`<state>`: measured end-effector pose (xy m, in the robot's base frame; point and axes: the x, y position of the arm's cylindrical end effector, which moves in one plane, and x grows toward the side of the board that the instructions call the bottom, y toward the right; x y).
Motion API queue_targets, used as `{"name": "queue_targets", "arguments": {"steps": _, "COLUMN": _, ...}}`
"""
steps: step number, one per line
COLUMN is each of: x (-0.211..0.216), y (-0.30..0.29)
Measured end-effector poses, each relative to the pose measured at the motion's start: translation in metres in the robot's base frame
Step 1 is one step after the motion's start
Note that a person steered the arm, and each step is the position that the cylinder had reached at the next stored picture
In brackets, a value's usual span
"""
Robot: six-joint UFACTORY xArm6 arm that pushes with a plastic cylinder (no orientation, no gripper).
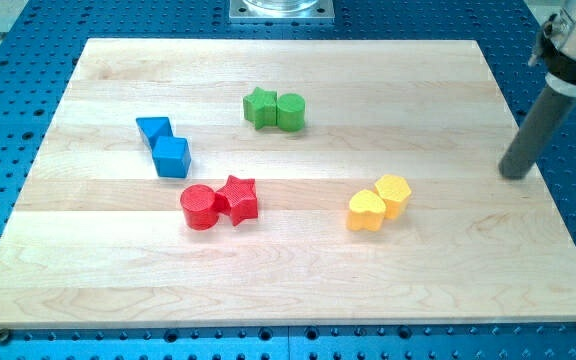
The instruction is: Move the triangle to the right
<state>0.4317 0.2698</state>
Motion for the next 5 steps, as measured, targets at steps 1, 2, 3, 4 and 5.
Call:
{"name": "queue_targets", "arguments": {"steps": 1, "x": -0.095, "y": -0.031}}
{"name": "queue_targets", "arguments": {"steps": 2, "x": -0.14, "y": -0.093}}
{"name": "queue_targets", "arguments": {"steps": 3, "x": -0.175, "y": -0.186}}
{"name": "queue_targets", "arguments": {"steps": 4, "x": -0.223, "y": -0.298}}
{"name": "queue_targets", "arguments": {"steps": 5, "x": -0.232, "y": -0.432}}
